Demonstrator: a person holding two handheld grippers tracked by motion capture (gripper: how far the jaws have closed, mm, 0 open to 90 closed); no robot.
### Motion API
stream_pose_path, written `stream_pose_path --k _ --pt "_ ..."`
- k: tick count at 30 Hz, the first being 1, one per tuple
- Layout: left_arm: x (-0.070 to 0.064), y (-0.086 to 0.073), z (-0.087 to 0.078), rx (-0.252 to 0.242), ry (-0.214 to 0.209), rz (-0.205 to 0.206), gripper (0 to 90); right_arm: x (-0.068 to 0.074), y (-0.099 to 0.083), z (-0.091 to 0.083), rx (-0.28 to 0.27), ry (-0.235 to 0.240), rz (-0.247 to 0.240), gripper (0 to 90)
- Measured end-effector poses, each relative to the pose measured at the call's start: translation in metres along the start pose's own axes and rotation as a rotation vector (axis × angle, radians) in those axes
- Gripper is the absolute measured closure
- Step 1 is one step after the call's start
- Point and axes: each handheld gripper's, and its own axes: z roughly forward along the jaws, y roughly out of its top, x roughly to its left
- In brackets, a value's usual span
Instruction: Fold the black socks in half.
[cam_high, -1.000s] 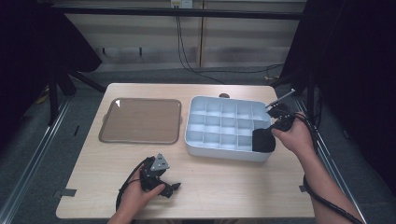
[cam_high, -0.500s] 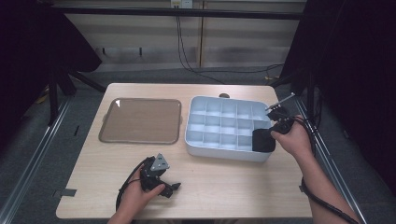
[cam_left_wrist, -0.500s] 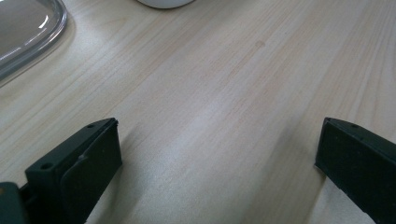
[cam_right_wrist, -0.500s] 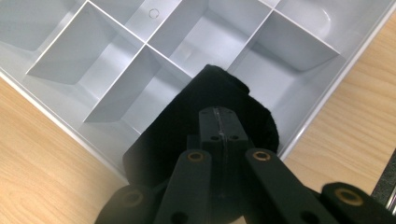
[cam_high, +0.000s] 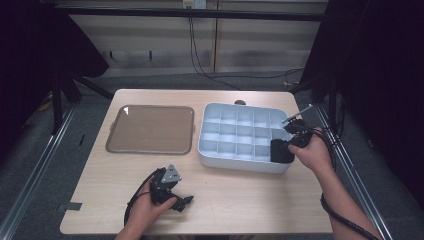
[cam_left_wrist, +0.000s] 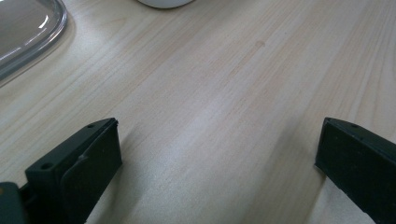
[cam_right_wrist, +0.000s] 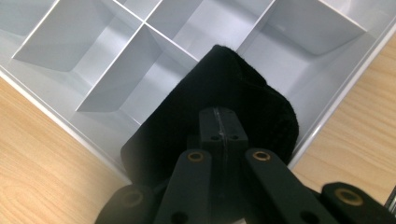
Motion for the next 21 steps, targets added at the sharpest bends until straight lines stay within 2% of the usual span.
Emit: stream_pose_path --k 5,21 --pt "0.0002 0.0 -0.0002 0.003 0.0 0.003 0.0 0.0002 -0.004 0.0042 -0.003 0.008 0.017 90.0" --pt "0.0007 0.0001 -0.0005 0.01 0.0 0.012 0.0 0.0017 -0.0047 0.0086 0.009 -0.006 -0.001 90.0"
